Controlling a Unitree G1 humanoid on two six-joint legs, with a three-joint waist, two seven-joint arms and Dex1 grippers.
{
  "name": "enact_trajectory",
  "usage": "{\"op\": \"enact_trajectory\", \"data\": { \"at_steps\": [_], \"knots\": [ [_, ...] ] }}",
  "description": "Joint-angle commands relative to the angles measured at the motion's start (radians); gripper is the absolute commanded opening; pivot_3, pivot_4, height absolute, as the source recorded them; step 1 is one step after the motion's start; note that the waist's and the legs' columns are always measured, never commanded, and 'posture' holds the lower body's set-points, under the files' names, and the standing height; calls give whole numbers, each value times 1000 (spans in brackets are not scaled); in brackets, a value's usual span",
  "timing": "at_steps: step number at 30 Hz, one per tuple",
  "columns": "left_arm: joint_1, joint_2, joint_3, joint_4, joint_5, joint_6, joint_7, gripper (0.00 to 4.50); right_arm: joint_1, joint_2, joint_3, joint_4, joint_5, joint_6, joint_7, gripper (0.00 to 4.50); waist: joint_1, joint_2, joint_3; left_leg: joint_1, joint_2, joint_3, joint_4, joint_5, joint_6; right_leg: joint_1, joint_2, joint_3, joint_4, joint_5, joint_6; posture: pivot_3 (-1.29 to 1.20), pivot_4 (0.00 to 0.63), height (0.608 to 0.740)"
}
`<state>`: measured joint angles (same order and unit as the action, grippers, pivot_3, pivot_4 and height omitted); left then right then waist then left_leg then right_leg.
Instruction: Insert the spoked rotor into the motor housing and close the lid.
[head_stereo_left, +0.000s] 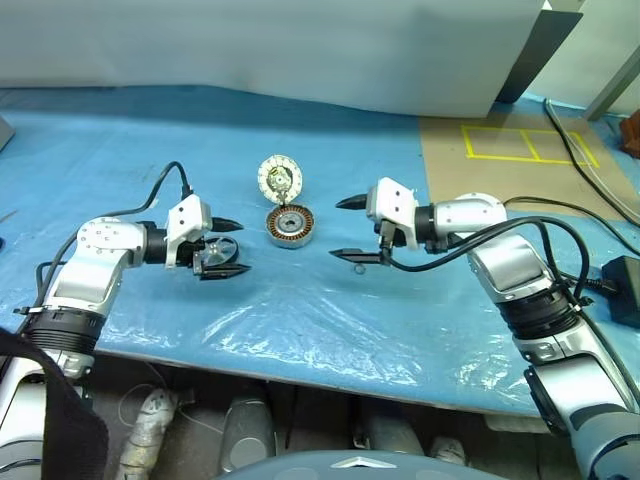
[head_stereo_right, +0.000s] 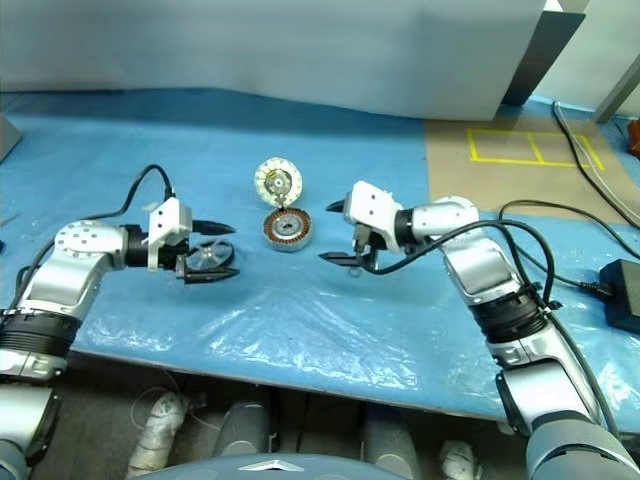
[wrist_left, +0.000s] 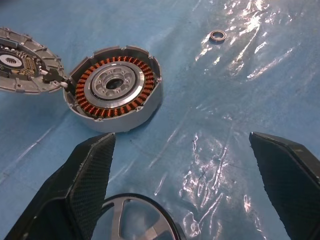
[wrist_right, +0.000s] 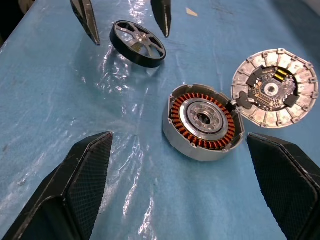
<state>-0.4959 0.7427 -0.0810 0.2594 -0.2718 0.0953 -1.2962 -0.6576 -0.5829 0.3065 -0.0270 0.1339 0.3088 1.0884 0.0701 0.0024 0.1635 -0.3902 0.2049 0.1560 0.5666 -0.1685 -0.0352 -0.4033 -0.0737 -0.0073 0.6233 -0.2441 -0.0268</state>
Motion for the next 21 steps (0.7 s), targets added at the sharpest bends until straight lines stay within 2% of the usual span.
{"op": "enact_trajectory", "data": {
  "at_steps": [1,13,21],
  "knots": [
    [-17,-2,-8,-1,14,-33,-20,4500,-30,7,15,4,-19,-46,22,4489,0,0,0,0,0,0,0,0,0,0,0,0,0,0,0,0,150,740],
    [1,-4,-2,-5,25,-43,-27,4500,-94,54,54,89,-68,-108,52,4489,-2,0,0,-1,1,0,0,0,0,-1,0,-1,1,0,0,0,150,740],
    [35,-5,5,-25,26,-38,-6,4500,-254,176,127,360,-163,-261,75,4489,-3,0,0,-4,1,0,2,0,0,-4,0,-1,2,0,-1,0,150,740]
  ]
}}
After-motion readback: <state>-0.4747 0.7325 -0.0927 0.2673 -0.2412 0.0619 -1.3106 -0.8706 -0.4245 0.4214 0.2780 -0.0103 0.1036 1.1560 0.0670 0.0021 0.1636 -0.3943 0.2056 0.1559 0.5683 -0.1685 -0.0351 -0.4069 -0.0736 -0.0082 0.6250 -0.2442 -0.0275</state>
